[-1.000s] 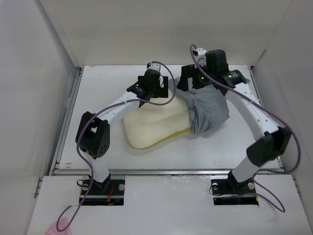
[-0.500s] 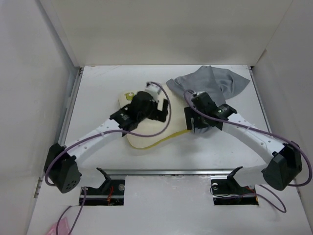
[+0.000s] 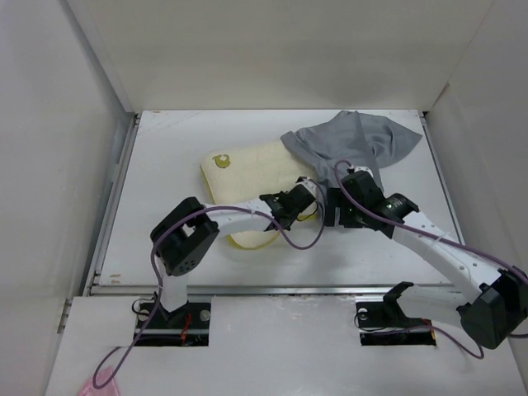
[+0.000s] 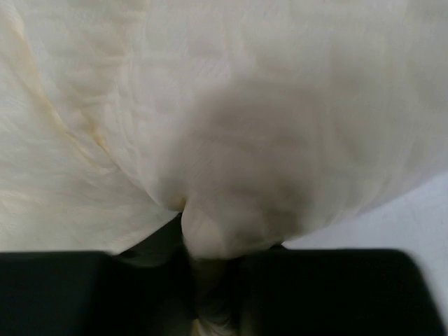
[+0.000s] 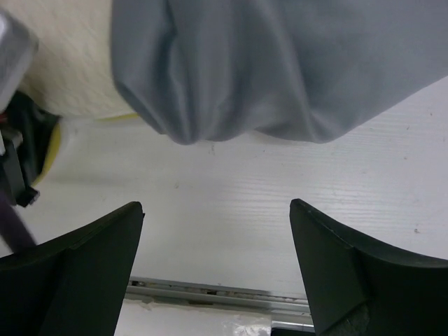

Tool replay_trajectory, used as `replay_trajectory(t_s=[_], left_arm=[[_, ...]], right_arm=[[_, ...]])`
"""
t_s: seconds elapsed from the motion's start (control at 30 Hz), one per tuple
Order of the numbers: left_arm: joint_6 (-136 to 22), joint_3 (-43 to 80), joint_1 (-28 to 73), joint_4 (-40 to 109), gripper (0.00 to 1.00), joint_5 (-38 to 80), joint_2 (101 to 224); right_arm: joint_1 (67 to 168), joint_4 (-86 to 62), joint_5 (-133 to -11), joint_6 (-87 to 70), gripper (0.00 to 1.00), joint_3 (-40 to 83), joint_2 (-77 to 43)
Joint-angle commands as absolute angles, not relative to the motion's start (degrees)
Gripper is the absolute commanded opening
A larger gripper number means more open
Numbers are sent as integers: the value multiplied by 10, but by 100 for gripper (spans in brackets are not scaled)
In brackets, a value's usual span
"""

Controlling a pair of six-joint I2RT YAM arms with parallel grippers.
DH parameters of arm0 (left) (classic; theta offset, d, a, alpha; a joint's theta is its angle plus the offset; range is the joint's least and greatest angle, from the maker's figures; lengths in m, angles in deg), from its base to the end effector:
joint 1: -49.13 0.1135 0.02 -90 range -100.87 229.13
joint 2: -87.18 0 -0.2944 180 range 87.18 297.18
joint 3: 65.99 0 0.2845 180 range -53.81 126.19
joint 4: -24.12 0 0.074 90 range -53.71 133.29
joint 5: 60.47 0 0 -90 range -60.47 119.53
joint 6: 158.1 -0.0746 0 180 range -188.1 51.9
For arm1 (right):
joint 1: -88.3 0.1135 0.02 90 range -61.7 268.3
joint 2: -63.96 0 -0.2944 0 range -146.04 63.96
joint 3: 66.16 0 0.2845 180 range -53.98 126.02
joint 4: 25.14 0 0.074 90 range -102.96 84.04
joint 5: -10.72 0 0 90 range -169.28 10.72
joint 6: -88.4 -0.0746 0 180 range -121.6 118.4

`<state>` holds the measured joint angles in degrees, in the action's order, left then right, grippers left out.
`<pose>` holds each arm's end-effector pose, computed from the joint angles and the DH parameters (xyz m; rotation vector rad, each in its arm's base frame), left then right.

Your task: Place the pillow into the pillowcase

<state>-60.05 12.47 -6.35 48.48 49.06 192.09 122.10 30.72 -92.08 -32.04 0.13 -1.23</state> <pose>0.2708 -0.3498 0.1594 0.8263 2.2448 -0.0981 0.2299 0.1340 0.2663 0.0157 2.5017 0.1847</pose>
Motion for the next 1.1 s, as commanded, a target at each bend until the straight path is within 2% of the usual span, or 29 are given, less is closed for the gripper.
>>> replay_trajectory(t_s=[0.0, 0.07, 0.2, 0.33, 0.43, 0.5, 0.57, 0.67, 0.73, 0.87, 1.07], left_arm=[[-554, 174, -52, 550, 0, 526, 1990], [-554, 198, -52, 556, 0, 526, 1977], [-581, 213, -45, 517, 0, 453, 1858], [-615, 232, -40, 504, 0, 401, 1788], [-615, 260, -40, 517, 0, 388, 1782], [-615, 272, -40, 528, 0, 380, 1782], [-615, 278, -40, 533, 0, 380, 1782], [-615, 278, -40, 533, 0, 380, 1782], [-615, 278, -40, 533, 0, 387, 1776], [-615, 278, -40, 533, 0, 406, 1771], [-615, 291, -34, 539, 0, 406, 1771]], right_arm=[[1219, 260, -908, -314, 90, -18, -6], [1219, 237, -908, -290, 90, -32, -6], [1219, 214, -918, -254, 86, -14, -13], [1219, 179, -935, -244, 84, 12, -25], [1219, 154, -943, -229, 74, 32, -48], [1219, 149, -943, -229, 74, 52, -63], [1219, 144, -948, -223, 69, 58, -85], [1219, 135, -1000, -234, 56, 86, -108], [1219, 154, -1057, -242, 53, 113, -114], [1219, 217, -1084, -249, 53, 139, -106], [1219, 231, -1057, -224, 55, 133, -58]])
